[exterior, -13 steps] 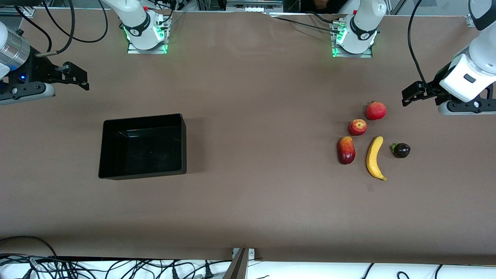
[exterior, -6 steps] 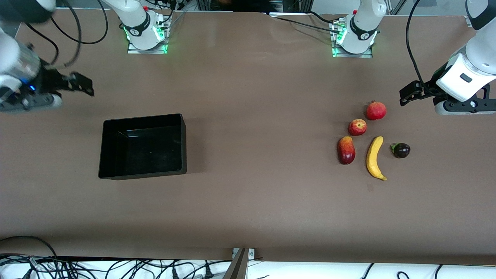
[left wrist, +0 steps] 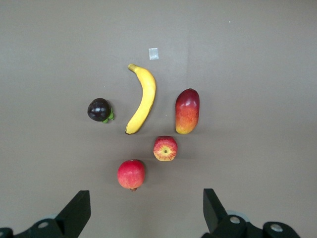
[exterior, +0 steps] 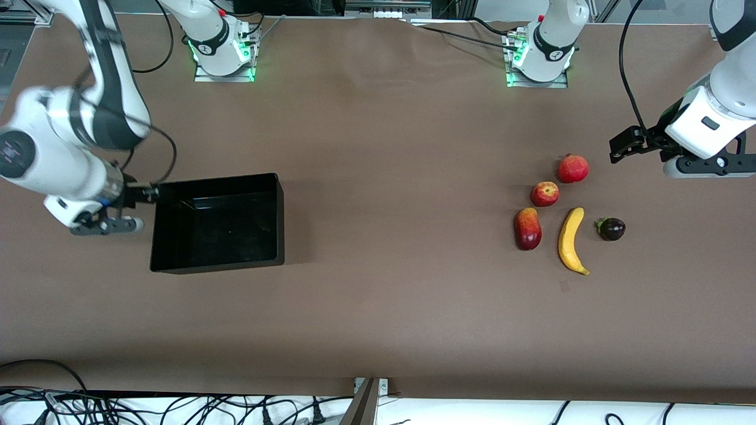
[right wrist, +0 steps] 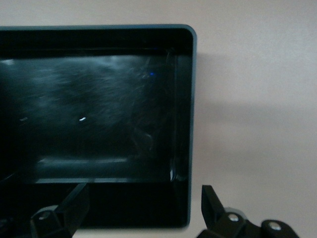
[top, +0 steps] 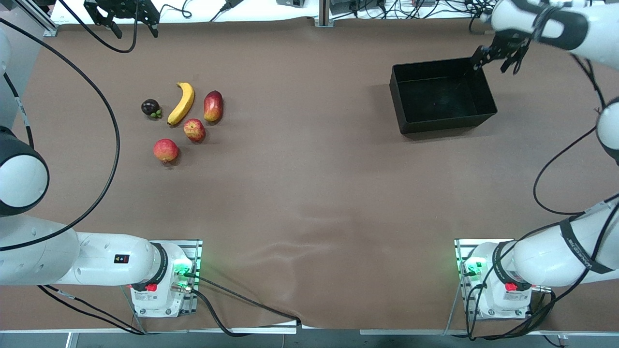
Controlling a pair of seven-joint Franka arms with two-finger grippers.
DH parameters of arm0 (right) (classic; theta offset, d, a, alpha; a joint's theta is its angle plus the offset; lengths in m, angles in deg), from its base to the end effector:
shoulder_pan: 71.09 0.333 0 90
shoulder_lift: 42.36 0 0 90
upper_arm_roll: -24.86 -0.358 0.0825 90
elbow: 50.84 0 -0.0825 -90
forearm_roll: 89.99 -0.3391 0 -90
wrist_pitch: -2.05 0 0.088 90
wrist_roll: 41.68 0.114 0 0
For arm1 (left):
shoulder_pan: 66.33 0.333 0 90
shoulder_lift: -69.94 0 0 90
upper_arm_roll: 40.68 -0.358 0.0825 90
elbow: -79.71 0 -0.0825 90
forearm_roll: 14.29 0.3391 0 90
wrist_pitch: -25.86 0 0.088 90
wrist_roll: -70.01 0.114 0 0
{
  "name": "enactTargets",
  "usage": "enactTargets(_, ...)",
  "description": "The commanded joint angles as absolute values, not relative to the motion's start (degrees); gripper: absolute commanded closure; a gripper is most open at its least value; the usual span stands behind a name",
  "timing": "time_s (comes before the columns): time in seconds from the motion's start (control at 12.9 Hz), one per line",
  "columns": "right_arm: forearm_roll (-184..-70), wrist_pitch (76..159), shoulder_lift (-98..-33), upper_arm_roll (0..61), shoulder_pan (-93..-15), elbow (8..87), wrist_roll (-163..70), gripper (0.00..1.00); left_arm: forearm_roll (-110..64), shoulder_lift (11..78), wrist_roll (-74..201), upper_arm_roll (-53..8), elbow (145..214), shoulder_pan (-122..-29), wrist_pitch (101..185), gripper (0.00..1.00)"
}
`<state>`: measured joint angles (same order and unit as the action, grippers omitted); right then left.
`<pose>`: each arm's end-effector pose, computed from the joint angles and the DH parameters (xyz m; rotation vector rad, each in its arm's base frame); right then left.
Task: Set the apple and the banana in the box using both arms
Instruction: 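Push the black box with the right gripper toward the fruit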
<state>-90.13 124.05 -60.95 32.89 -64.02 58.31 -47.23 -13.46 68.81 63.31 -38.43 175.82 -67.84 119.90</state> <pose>0.5870 -0.0032 0.3832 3.0978 0.1298 -0.1541 0.5168 -0.0322 0.6097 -3.1208 -0.0778 0.0849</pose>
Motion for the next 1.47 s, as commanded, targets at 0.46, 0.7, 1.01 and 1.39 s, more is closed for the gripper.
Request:
enactTargets(0.46,-95.1,139.0,-68.4,32.5,-70.2,64.5,-56.6,0.27,-14.2,68.5,62.8,-38.7,175.7,-67.2,120.4,0.00)
enactTargets(0.7,-96.4,138.4,-69.2,32.3,-70.1,64.1,-56.8,1.00,-14.2,68.6,62.8,-38.7,175.7,-67.2,120.3,0.00)
enactTargets(1.01,-96.3,133.5,-68.4,31.8,-69.9,61.5,-58.4,1.00,-14.2,68.5,62.8,-38.7,175.7,-67.2,120.3,0.00)
enactTargets(1.39,-98.1,119.1,-67.6,26.0,-63.1,45.5,-48.7,1.00,-14.2,68.6,62.8,-38.7,175.6,-67.2,120.3,0.00)
